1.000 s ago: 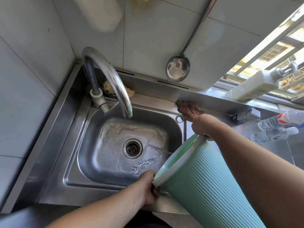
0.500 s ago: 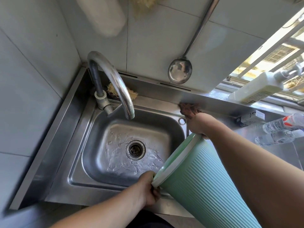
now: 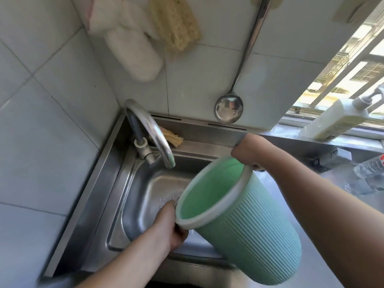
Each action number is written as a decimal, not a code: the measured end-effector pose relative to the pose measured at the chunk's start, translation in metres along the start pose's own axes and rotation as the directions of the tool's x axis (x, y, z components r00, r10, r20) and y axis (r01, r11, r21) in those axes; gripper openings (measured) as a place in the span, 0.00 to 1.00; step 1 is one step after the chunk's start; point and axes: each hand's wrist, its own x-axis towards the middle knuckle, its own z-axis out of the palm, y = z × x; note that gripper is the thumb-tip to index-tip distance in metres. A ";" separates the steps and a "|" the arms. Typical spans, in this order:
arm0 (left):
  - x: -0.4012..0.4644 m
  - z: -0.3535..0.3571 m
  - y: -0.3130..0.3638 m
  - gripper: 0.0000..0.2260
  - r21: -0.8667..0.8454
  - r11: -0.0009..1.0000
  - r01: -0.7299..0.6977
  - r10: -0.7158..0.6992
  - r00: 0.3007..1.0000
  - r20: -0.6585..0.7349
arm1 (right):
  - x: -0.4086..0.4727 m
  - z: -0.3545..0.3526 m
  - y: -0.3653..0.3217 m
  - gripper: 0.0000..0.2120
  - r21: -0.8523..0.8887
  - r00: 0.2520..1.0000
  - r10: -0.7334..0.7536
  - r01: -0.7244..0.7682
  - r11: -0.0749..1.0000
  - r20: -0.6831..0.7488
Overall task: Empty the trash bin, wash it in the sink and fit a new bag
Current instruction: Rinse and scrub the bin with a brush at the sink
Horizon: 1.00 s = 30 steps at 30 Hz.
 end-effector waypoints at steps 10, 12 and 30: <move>-0.035 -0.014 0.039 0.19 0.235 0.878 -0.417 0.434 0.901 -0.023 | -0.009 0.030 0.026 0.04 0.051 0.967 -0.203 0.213 0.976 -0.153; -0.036 -0.015 0.040 0.19 0.294 0.832 -0.470 0.508 0.859 -0.066 | -0.006 0.057 0.039 0.03 0.100 0.966 -0.204 0.221 0.970 -0.158; 0.045 -0.044 0.019 0.18 0.641 0.655 -0.401 0.680 0.683 -0.268 | 0.006 0.191 0.064 0.11 0.324 0.979 -0.147 0.185 0.928 -0.140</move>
